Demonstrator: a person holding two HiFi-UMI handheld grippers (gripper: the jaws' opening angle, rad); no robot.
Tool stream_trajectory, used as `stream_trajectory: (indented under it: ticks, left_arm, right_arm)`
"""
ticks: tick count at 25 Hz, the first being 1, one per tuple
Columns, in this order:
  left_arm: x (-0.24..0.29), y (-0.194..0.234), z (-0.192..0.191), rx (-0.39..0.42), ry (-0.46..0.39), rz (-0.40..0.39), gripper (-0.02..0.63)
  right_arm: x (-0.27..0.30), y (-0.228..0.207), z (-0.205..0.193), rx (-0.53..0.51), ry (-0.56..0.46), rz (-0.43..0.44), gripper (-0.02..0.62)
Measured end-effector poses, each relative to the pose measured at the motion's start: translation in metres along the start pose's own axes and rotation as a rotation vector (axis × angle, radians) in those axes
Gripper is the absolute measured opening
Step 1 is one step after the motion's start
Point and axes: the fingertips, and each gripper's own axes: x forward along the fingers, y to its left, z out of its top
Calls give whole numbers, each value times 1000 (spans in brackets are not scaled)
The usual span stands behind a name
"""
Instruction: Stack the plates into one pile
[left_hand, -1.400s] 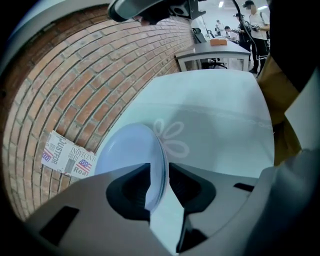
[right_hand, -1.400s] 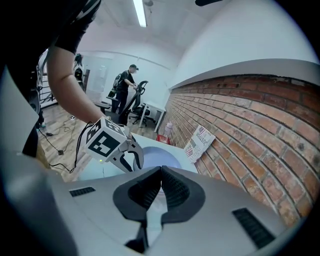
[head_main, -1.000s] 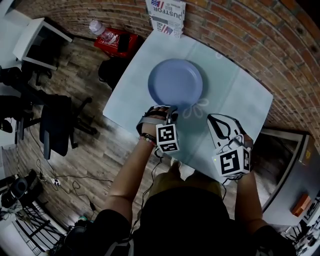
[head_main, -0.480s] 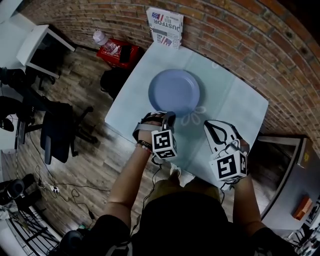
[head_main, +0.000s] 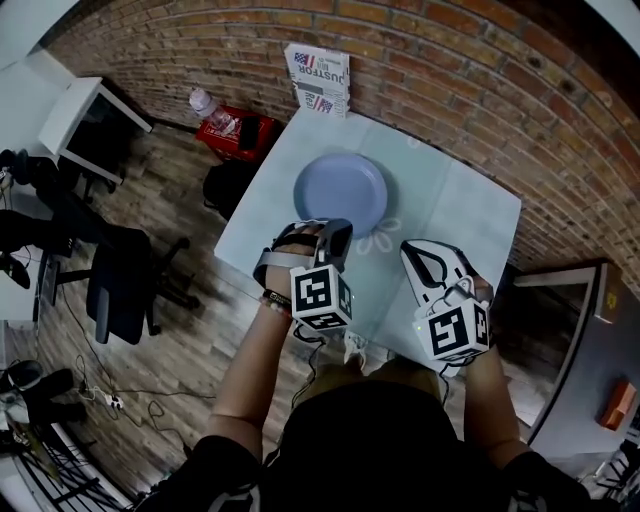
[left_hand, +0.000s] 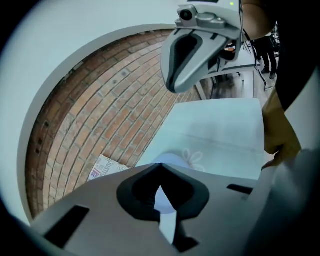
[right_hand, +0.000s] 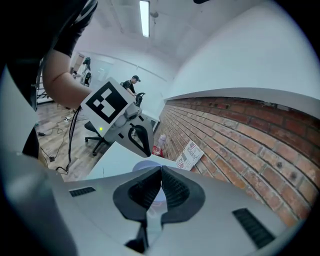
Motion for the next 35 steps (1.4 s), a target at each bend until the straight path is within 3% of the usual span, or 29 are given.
stream_trajectory:
  ticks: [9,20,27,35]
  left_arm:
    - [-60,3,46,-3,-94,23,21]
    - [-92,5,76,-28,-173,55,21]
    - [-95,3,102,-22,-217,57,21]
    - [-99,-13,169,-17,-317,30,21]
  right_arm:
    - [-43,9,17,13,-34,-62,35]
    - [-68,11,32,31,-89,-98,35]
    - [-82,2,24,50,-106,-120,35]
    - [-133,-16,2,102,-127,-174,35]
